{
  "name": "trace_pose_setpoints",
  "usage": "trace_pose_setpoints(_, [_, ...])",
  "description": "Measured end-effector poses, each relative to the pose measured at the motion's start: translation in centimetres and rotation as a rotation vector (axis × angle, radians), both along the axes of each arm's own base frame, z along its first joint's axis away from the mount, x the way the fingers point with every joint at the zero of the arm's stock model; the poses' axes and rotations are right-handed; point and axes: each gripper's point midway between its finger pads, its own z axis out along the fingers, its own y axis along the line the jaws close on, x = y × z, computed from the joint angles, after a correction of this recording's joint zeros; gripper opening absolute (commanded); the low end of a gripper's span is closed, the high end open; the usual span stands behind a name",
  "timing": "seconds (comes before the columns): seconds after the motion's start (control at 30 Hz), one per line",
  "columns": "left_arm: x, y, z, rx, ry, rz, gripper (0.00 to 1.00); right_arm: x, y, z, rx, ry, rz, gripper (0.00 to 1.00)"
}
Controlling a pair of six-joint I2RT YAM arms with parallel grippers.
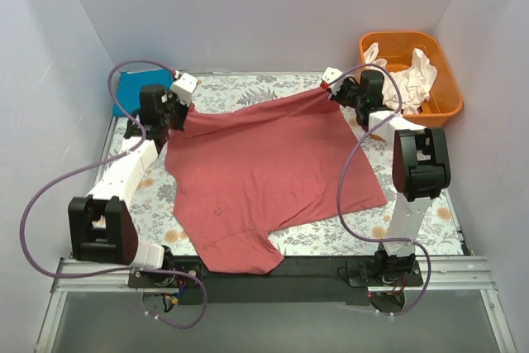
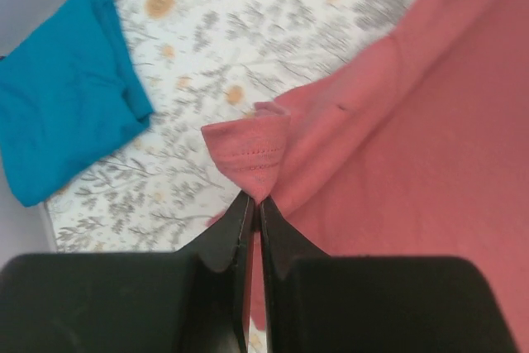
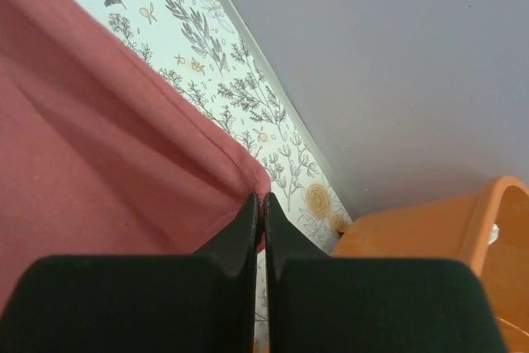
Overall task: Fold and stack the t-shirts
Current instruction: Fold the tshirt
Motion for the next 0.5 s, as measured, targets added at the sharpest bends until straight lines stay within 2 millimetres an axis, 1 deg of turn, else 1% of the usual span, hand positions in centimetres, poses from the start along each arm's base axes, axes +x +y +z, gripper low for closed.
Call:
trace_pose_setpoints(0.03, [-1.3,-0.8,-0.1,0.011,0.002,-0.028,0.0,-0.3,-0.1,0.4,-0.001,-0.005,0.008,0.01])
trace_pose_setpoints(0.1, [-3.7,-2.1,-1.5,0.022,0.035,-0.075,0.0,-0.9,-0.4,1.1,-0.004,-0.014,0.019,0.01])
trace_pose_setpoints(0.17, [-5.8,-2.5,-3.5,0.024,0.096,-0.093,0.0,-1.8,-1.1,1.5,-0.014,-0.017,0.032,0.01])
trace_pose_setpoints(0.27, [-9.0,-2.4,-6.8,0.023,0.209,-0.098,0.0,-3.0,-2.4,1.2,-0.044,-0.001,0.044,0.01])
trace_pose_setpoints(0.33, [-10.8,-2.4,-8.6,0.018,0.271,-0.105,0.0,-3.7,-2.8,0.2,-0.067,0.025,0.056,0.01])
trace_pose_setpoints(0.4, [-12.6,-2.9,-10.1,0.006,0.322,-0.123,0.0,-4.5,-3.2,-1.5,-0.088,0.068,0.067,0.01])
trace_pose_setpoints(0.5, [-14.4,-3.4,-11.7,-0.001,0.383,-0.145,0.0,-5.5,-3.2,-3.9,-0.116,0.135,0.094,0.01])
